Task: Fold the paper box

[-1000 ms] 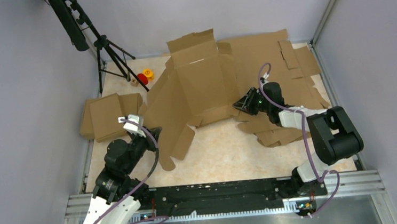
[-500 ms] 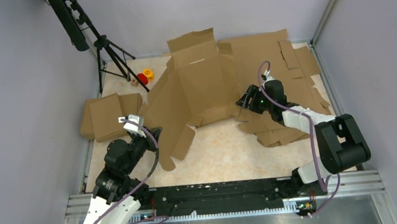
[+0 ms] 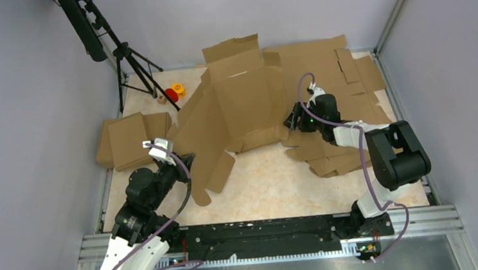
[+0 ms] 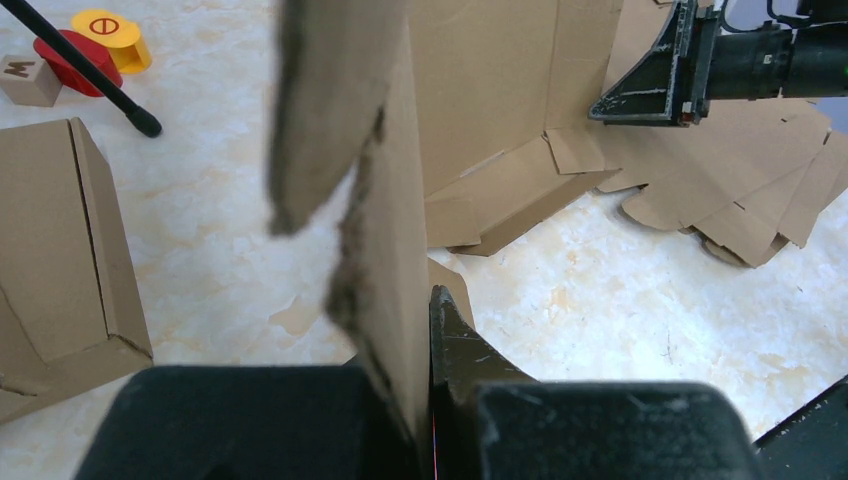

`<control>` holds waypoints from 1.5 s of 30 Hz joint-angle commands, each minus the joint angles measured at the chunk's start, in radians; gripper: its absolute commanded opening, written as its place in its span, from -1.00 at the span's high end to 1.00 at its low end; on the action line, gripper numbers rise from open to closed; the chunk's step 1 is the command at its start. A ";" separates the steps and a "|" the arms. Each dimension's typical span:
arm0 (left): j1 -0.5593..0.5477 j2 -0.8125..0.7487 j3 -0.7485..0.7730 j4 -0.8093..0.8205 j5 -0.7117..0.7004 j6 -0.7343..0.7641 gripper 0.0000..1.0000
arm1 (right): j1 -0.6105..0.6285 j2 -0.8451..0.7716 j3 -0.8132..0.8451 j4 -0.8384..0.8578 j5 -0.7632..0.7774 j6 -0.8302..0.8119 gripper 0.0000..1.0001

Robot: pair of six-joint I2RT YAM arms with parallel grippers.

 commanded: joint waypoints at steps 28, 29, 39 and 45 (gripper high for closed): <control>-0.004 -0.004 -0.003 0.052 0.036 0.009 1.00 | 0.033 0.053 0.037 0.165 -0.153 0.426 0.14; -0.004 -0.004 -0.004 0.053 0.036 0.009 1.00 | 0.042 0.053 0.039 0.153 -0.141 0.415 0.10; -0.004 -0.008 -0.004 0.048 0.033 0.011 1.00 | 0.057 0.107 -0.005 0.127 -0.062 0.247 -0.06; -0.004 -0.006 -0.004 0.047 0.025 0.008 1.00 | 0.086 0.097 0.002 0.023 -0.035 0.115 -0.04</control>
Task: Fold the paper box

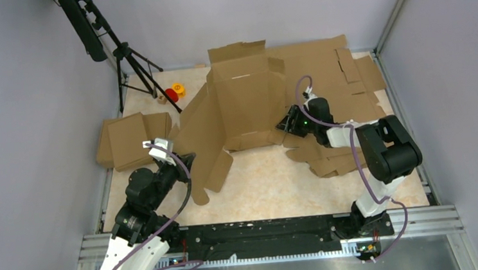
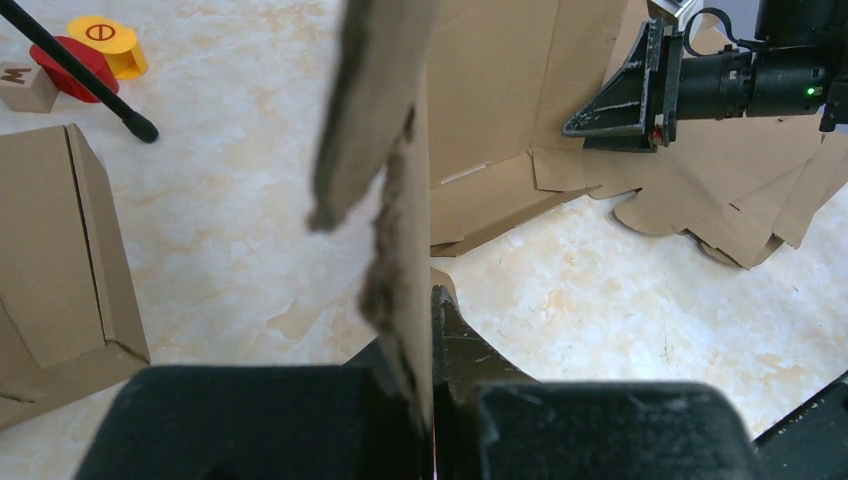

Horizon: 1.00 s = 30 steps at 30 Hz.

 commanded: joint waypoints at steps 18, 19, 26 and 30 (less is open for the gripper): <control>-0.003 -0.003 -0.002 0.037 0.008 0.000 1.00 | -0.002 -0.023 -0.146 0.380 -0.222 0.342 0.21; -0.004 -0.004 -0.002 0.037 0.010 0.000 1.00 | -0.002 -0.030 -0.148 0.381 -0.223 0.349 0.23; -0.003 -0.012 -0.002 0.037 0.009 0.002 1.00 | -0.001 -0.084 -0.122 0.252 -0.202 0.301 0.23; -0.003 -0.022 -0.002 0.036 0.004 0.000 1.00 | 0.022 -0.094 -0.090 0.155 -0.172 0.244 0.05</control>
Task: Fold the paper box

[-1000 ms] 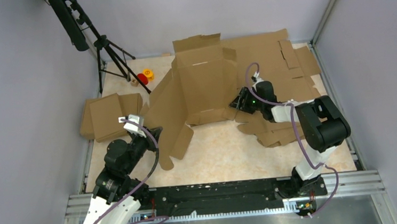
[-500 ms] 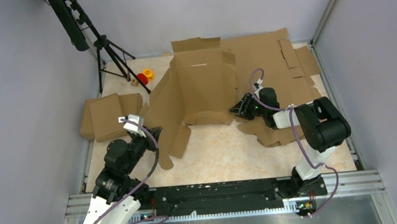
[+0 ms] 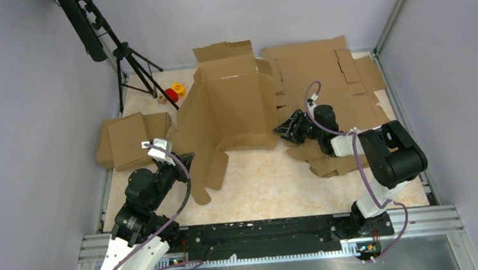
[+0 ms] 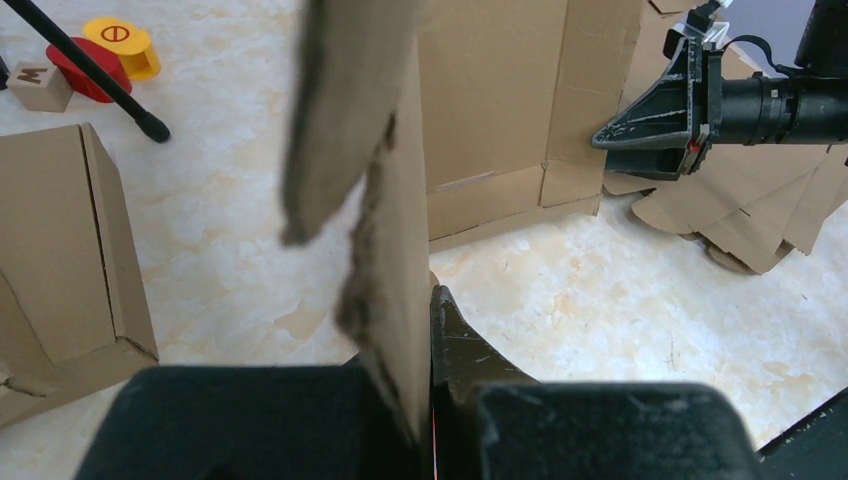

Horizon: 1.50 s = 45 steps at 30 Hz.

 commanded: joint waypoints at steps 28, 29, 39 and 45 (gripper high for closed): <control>-0.003 -0.023 0.002 0.044 0.030 -0.029 0.98 | 0.145 -0.101 0.028 -0.269 0.328 -0.102 0.43; -0.003 -0.025 0.003 0.045 0.031 -0.030 0.98 | 0.145 -0.105 0.026 -0.252 0.325 -0.076 0.45; -0.002 -0.040 0.001 0.023 0.025 -0.021 0.99 | 0.145 -0.117 0.033 -0.111 0.290 0.138 0.70; -0.004 -0.040 -0.005 0.031 0.033 -0.029 1.00 | 0.146 -0.135 -0.029 0.034 0.341 0.348 0.88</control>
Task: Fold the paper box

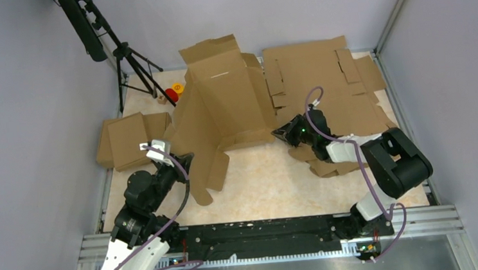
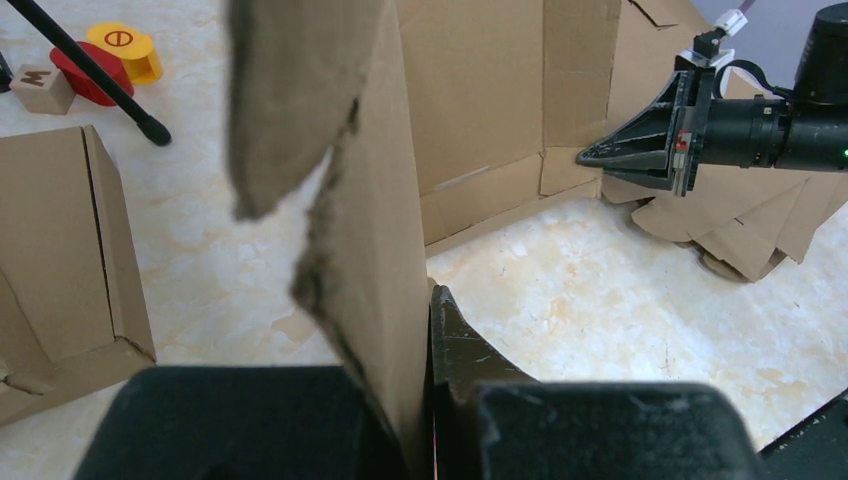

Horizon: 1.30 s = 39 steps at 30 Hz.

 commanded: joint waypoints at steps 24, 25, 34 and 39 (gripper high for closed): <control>-0.003 -0.033 -0.003 0.079 0.120 0.021 1.00 | 0.009 -0.151 -0.061 -0.026 0.133 0.744 0.88; -0.003 -0.036 -0.001 0.085 0.123 0.025 1.00 | 0.008 -0.146 -0.071 -0.003 0.129 0.770 0.88; -0.002 -0.089 -0.009 0.158 0.128 0.080 1.00 | 0.010 -0.099 -0.176 0.229 0.146 0.980 0.92; -0.003 -0.110 -0.020 0.195 0.186 0.102 1.00 | 0.012 -0.102 -0.140 0.202 0.118 0.943 0.93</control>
